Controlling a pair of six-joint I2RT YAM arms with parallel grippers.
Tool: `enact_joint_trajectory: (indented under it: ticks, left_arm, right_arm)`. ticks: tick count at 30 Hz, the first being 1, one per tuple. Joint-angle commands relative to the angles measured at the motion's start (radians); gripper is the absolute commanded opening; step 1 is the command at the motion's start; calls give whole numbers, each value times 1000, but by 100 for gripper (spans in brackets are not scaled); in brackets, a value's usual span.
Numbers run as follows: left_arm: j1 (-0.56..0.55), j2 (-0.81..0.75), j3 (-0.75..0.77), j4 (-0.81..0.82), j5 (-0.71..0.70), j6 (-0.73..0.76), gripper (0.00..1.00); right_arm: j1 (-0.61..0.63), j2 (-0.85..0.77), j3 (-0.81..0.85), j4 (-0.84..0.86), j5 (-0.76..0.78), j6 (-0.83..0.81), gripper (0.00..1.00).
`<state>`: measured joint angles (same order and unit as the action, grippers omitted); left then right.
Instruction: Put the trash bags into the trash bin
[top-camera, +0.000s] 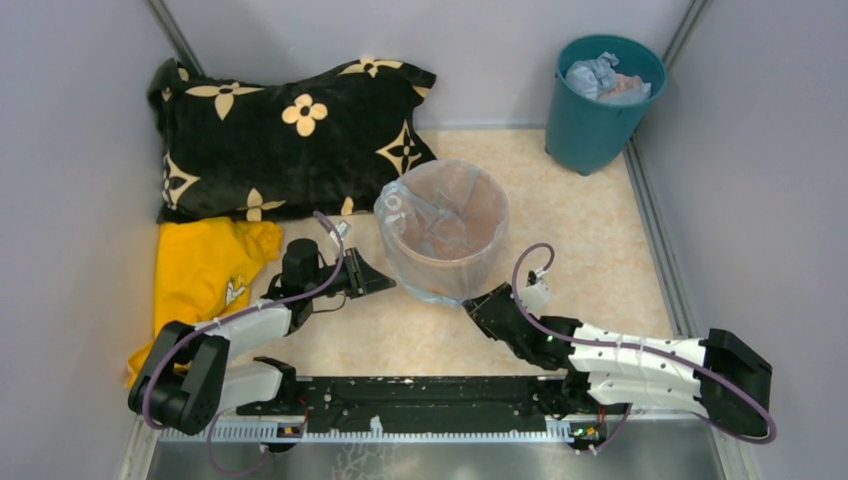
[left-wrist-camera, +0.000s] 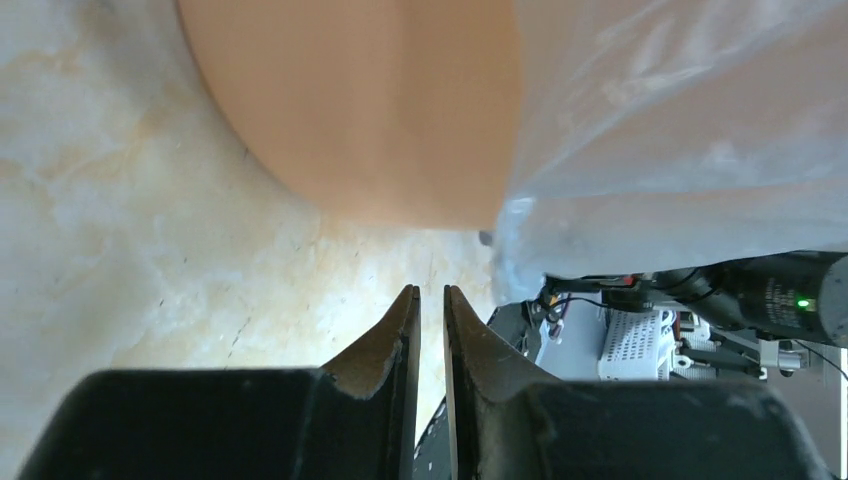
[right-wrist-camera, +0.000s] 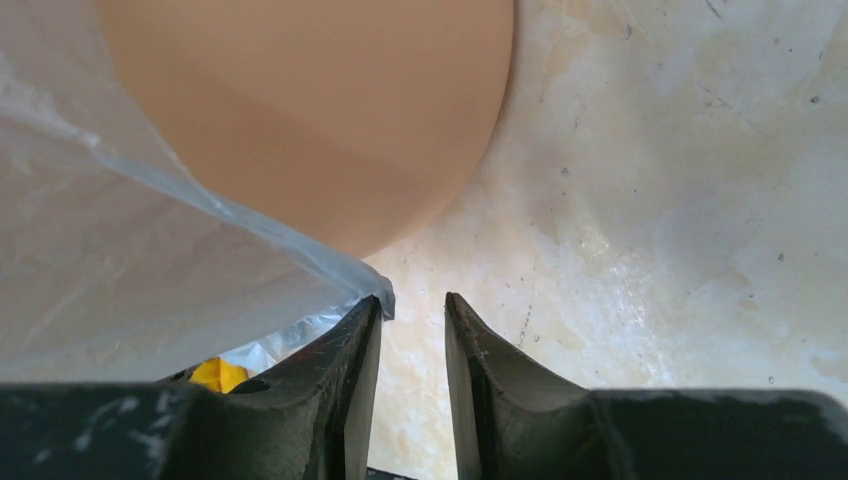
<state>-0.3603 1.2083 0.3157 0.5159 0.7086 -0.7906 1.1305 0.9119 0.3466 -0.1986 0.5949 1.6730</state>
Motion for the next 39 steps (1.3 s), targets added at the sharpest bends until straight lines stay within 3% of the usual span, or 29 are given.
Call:
enact_joint_trajectory:
  ticks: [1,8,21,29,39]
  left_arm:
    - [-6,-13,-41,23,-1,17,20]
    - [-6,21,-47,35,11,25,20]
    - [-6,-128,-82,-70,19,2,20]
    - [-6,-211,-80,-123,32,-24,20]
    - [-7,-254,-75,-138,45,-50,20]
  right_arm:
    - [11,37,83,42,16,-60,32]
    - [11,124,121,114,-13,-68,32]
    - [33,121,128,123,-4,-2,33]
    - [36,205,164,175,-32,14,33]
    - [62,196,152,153,45,80,32]
